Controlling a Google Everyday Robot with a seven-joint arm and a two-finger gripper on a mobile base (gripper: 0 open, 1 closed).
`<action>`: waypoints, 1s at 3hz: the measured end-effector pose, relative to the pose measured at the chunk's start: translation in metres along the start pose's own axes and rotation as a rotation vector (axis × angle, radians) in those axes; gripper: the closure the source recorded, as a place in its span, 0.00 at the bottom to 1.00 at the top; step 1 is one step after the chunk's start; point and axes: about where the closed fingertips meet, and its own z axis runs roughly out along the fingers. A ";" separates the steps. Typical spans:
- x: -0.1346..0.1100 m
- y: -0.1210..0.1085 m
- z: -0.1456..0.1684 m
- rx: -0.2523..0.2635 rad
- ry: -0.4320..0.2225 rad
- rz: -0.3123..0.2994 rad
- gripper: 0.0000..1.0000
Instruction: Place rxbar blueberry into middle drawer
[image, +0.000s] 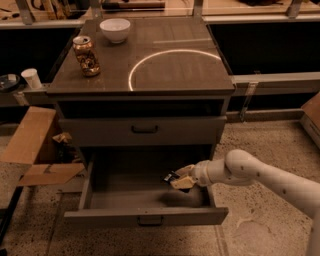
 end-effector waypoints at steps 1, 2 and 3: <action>0.016 -0.013 0.035 -0.040 0.032 0.041 0.73; 0.018 -0.015 0.049 -0.060 0.049 0.049 0.50; 0.010 -0.013 0.050 -0.070 0.044 0.034 0.27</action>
Offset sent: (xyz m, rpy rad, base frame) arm 0.0233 0.0274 -0.0567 -0.0114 0.1103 0.0383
